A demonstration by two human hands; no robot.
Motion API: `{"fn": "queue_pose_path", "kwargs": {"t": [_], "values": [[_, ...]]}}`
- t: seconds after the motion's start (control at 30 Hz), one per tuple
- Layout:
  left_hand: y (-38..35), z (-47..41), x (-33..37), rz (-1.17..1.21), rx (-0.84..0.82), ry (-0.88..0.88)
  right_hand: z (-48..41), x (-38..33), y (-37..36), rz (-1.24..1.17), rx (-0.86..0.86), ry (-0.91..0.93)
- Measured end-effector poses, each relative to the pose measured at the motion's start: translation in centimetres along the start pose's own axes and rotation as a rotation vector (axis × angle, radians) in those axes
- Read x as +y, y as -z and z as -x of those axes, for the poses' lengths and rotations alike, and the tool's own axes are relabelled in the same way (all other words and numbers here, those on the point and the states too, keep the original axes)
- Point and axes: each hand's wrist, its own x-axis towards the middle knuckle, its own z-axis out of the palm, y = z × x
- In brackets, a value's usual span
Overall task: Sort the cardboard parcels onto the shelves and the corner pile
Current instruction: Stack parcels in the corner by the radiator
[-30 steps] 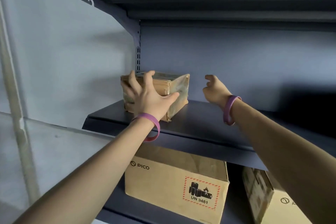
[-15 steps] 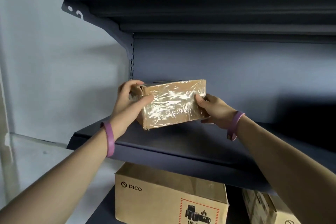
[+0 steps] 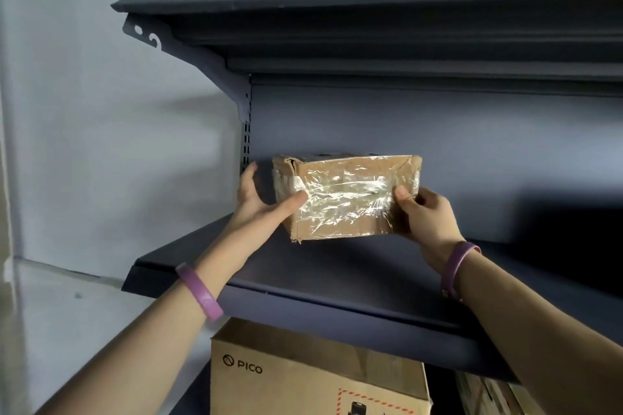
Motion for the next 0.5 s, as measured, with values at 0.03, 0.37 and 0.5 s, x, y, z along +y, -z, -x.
{"fn": "queue_pose_path", "kwargs": {"t": [0.03,0.37,0.5], "values": [[-0.18,0.03,-0.03,-0.041,0.0,-0.003,-0.07,0.07,0.0,-0.003,0.015,0.001],[0.05,-0.28,-0.61,0.173,0.07,-0.027,0.72,-0.63,-0.07,-0.227,-0.211,-0.009],[0.36,0.03,-0.02,0.298,0.07,0.03,0.43,-0.51,0.18,-0.237,-0.205,-0.032]]}}
